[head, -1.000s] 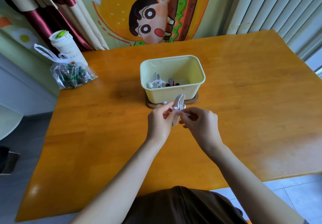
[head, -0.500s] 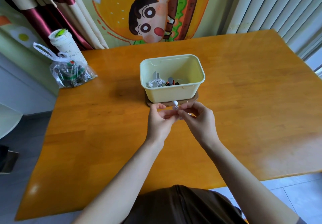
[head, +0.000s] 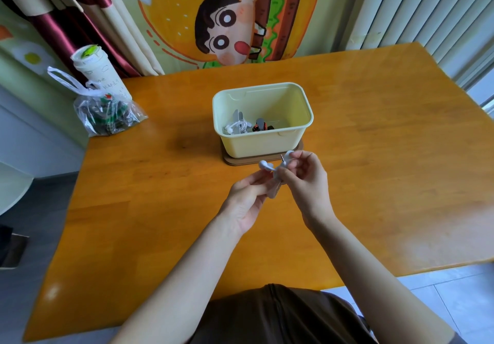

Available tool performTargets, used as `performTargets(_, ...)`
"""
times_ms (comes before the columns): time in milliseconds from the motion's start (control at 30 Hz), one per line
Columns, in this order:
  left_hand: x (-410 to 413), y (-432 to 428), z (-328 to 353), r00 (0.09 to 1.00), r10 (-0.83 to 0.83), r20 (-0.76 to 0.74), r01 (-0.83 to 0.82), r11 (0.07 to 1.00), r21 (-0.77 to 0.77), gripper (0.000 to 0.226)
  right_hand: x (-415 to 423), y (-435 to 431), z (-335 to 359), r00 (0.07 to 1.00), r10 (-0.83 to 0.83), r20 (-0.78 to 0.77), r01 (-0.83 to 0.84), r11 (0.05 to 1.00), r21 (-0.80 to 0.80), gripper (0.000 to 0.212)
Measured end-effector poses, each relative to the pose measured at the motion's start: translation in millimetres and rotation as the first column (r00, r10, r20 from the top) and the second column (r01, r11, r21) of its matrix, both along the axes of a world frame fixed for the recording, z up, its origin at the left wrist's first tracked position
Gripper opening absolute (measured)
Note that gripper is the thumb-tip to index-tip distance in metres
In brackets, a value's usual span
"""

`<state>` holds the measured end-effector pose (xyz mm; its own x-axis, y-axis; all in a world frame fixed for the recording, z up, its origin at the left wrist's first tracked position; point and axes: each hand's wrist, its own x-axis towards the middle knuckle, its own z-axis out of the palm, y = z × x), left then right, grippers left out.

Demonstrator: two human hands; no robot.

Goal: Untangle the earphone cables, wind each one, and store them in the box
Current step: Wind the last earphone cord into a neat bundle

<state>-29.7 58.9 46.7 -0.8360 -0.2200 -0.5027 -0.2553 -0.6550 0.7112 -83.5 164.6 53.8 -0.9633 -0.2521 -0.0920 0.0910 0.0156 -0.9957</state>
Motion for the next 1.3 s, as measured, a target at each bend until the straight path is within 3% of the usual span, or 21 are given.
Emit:
performTargets(133, 0, 2, 4, 1.0, 0.006, -0.024, -0.005, 0.999, 0.049, 0.024, 3, 2, -1, 0.994, -0.067, -0.081, 0.078, 0.986, 0.15, 0.014)
performTargets(300, 0, 2, 8, 0.999, -0.004, -0.037, 0.005, 0.999, 0.049, 0.021, 1, 5, 0, 0.983, -0.088, -0.163, 0.118, 0.977, 0.179, 0.008)
performTargets(533, 0, -1, 8, 0.998, 0.034, 0.043, -0.036, 0.998, 0.049, 0.011, 4, 8, -1, 0.978, 0.072, -0.198, -0.029, 0.977, 0.212, 0.014)
performTargets(733, 1, 3, 4, 0.991, 0.082, 0.106, -0.081, 0.997, -0.015, 0.013, 8, 6, -3, 0.924, 0.126, -0.36, 0.008, 0.937, 0.348, 0.01)
performTargets(1067, -1, -5, 7, 0.995, 0.098, -0.003, -0.098, 0.99, -0.102, 0.01, 5, 8, 0, 0.844, 0.233, -0.483, -0.038, 0.925, 0.379, 0.004)
performTargets(1300, 0, -6, 17, 0.995, 0.009, -0.096, -0.03, 0.975, -0.221, 0.014, 4, 6, 0, 0.75, 0.256, -0.61, 0.021, 0.912, 0.41, 0.02)
